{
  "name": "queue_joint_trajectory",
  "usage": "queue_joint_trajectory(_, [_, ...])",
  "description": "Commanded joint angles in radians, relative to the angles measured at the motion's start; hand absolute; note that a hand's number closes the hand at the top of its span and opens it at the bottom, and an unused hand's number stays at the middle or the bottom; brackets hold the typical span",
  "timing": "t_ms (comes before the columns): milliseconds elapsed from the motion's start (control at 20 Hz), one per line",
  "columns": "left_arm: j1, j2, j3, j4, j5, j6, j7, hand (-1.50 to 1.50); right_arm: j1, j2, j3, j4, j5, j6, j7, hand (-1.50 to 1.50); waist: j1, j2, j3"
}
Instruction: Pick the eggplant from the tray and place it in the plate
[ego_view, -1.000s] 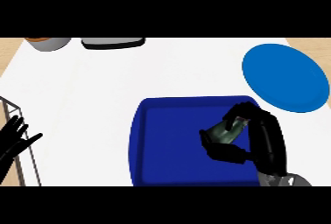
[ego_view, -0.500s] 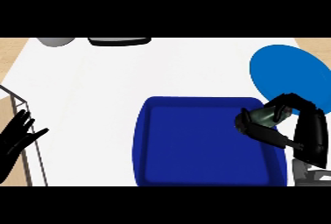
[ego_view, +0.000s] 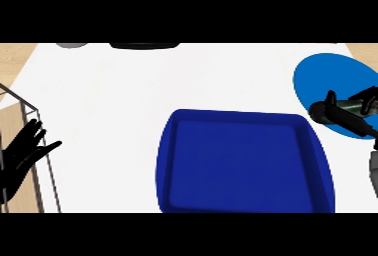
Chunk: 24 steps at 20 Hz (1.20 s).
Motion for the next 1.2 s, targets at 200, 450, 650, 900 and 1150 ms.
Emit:
queue_joint_trajectory(200, [-0.039, -0.155, -0.200, -0.036, -0.097, 0.043, -0.004, 0.00, -0.151, -0.076, -0.146, 0.327, -0.134, 0.085, -0.216, 1.50, 0.018, 0.023, -0.008])
queue_joint_trajectory(450, [-0.065, -0.157, -0.198, -0.013, -0.090, 0.037, -0.003, 0.00, -0.213, -0.117, -0.169, 0.540, -0.139, 0.155, -0.202, 1.50, 0.025, 0.030, -0.011])
queue_joint_trajectory(650, [-0.088, -0.120, -0.186, -0.003, -0.071, 0.007, 0.008, 0.00, -0.276, -0.176, -0.093, 0.701, -0.059, 0.263, -0.179, -1.50, 0.061, 0.045, -0.011])
queue_joint_trajectory(900, [-0.093, -0.133, -0.199, -0.006, -0.077, 0.020, 0.013, 0.00, -0.331, -0.151, -0.121, 0.812, -0.113, 0.358, -0.315, -1.50, 0.048, 0.041, -0.006])
queue_joint_trajectory(1150, [-0.086, -0.151, -0.200, -0.007, -0.096, 0.036, 0.005, 0.00, -0.406, -0.111, -0.208, 0.853, -0.212, 0.400, -0.451, -1.50, 0.029, 0.034, -0.004])
